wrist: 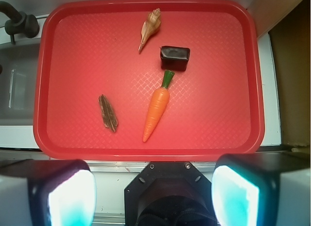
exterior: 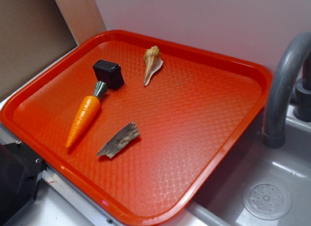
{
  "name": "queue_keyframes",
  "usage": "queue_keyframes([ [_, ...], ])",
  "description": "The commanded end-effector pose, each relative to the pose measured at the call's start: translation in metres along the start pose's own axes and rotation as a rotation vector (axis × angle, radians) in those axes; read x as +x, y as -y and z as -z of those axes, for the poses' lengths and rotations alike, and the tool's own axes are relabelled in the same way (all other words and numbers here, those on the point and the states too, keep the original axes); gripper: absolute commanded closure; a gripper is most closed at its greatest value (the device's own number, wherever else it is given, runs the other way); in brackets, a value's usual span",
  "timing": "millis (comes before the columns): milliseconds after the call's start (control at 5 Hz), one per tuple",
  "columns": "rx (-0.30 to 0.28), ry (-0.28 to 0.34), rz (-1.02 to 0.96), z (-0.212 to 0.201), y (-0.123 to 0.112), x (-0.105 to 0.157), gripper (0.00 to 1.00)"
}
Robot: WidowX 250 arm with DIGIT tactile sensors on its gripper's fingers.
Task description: Grab the wood chip.
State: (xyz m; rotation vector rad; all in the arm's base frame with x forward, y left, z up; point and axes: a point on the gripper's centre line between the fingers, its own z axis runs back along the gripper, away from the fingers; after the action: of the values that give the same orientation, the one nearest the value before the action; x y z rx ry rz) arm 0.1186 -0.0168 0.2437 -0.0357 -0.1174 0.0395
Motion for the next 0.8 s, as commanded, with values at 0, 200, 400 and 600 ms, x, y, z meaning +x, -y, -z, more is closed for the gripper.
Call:
queue_keyframes([
  [0, 0.0, 0.0, 0.0, 0.0, 0.0, 0.0, 0.0],
  [200, -0.028, 0.067, 0.102, 0.007, 0.024, 0.009, 0.0],
  [400, -0.043, 0.115, 0.215, 0.025, 0.044, 0.025, 0.0],
  [600, -0.076, 0.178, 0.282, 0.06, 0.053, 0.036, 0.0],
])
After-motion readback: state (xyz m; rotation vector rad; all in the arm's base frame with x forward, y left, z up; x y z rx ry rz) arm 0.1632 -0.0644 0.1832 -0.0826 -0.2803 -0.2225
